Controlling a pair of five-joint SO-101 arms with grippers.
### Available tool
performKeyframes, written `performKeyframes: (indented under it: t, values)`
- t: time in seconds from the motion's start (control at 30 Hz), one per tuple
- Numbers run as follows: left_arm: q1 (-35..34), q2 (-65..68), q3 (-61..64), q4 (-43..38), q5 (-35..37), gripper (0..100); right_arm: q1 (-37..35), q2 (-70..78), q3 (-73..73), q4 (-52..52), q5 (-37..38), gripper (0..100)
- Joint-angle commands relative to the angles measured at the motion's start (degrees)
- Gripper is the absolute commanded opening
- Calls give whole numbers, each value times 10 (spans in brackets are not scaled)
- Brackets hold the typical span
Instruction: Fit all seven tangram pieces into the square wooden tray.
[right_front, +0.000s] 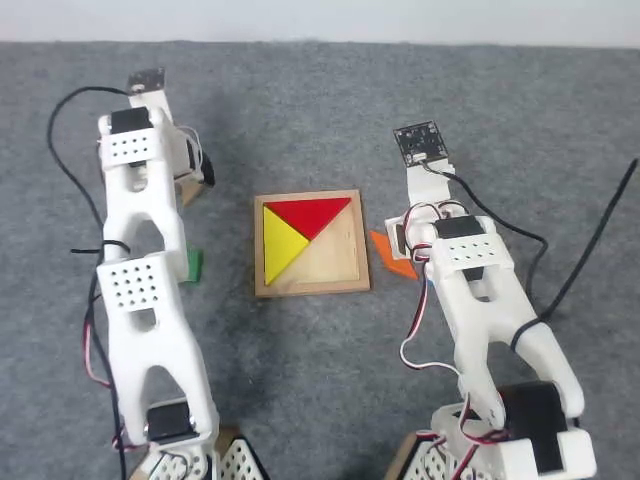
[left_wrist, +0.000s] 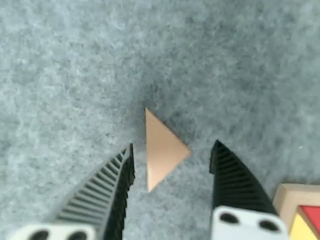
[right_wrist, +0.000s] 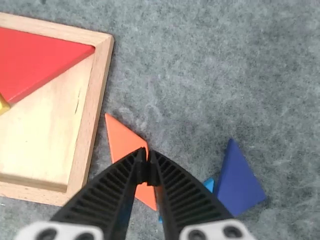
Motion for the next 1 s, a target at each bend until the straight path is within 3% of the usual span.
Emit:
performKeyframes:
  t: [0.0,0.57,0.7,0.97]
  values:
    - [-2,-10,-15,-18,7,250,6,-34,-2,-9,11,10]
    - [5,107,-199,64,6,223,6,-36,-2,-8,11,10]
    - [6,115,-207,94,-27,167,6,-36,-2,-8,11,10]
    - [6,116,-196,126,-33,163,6,-36,-2,-8,12,10]
